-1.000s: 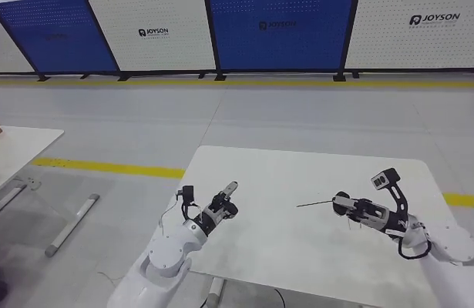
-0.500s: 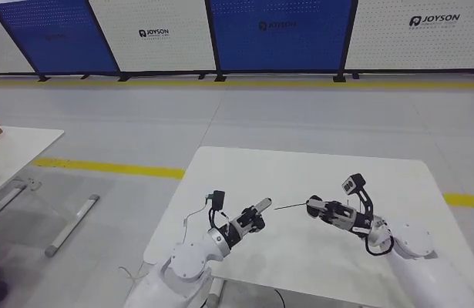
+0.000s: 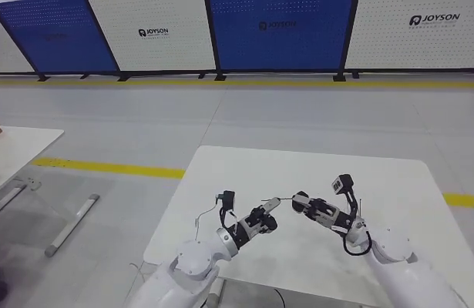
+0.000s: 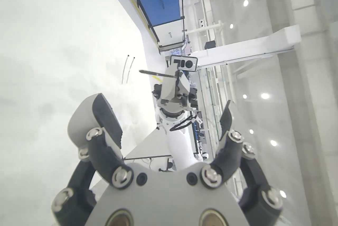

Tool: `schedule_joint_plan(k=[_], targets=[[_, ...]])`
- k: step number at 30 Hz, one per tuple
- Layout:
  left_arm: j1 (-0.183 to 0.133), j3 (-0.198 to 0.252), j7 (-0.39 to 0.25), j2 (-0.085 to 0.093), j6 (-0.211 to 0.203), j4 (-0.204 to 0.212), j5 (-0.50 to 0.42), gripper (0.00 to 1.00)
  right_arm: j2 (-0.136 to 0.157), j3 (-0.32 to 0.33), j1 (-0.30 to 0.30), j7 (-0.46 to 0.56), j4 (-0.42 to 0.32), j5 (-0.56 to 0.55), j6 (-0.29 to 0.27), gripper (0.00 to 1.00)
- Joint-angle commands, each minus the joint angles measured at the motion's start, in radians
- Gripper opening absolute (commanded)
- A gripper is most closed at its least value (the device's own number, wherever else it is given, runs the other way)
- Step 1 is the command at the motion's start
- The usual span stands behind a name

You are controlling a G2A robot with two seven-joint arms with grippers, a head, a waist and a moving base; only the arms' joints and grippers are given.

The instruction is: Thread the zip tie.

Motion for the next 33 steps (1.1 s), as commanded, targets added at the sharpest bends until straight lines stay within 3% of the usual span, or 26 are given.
schedule_joint_plan(k=[1, 11, 12, 13, 16, 19, 28, 33], targets=[[-0.012, 0.004, 0.049, -0.003, -0.007, 0.014, 0.008, 1.00, -0.004, -0.001, -0.001, -0.039, 0.000, -0.035, 0.000, 0.00], [-0.013, 0.006, 0.047, -0.004, -0.009, 0.013, 0.007, 1.00, -0.004, -0.001, -0.001, -0.039, 0.000, -0.035, 0.000, 0.00], [-0.016, 0.018, 0.025, -0.005, -0.010, 0.010, -0.002, 1.00, -0.004, -0.001, -0.001, -0.039, 0.000, -0.035, 0.000, 0.00], [-0.026, 0.025, 0.008, -0.006, 0.001, 0.015, -0.025, 1.00, -0.004, -0.001, -0.001, -0.039, 0.000, -0.035, 0.000, 0.00], [-0.074, 0.044, 0.034, -0.016, 0.047, 0.031, -0.087, 1.00, -0.004, -0.001, -0.001, -0.039, 0.000, -0.035, 0.000, 0.00], [-0.123, 0.070, 0.099, -0.030, 0.095, 0.059, -0.138, 1.00, -0.004, -0.001, -0.001, -0.039, 0.000, -0.035, 0.000, 0.00], [-0.128, 0.072, 0.108, -0.032, 0.100, 0.062, -0.143, 1.00, -0.004, -0.001, -0.001, -0.039, 0.000, -0.035, 0.000, 0.00], [-0.145, 0.078, 0.128, -0.035, 0.100, 0.098, -0.133, 1.00, -0.004, -0.001, -0.001, -0.039, 0.000, -0.035, 0.000, 0.00]])
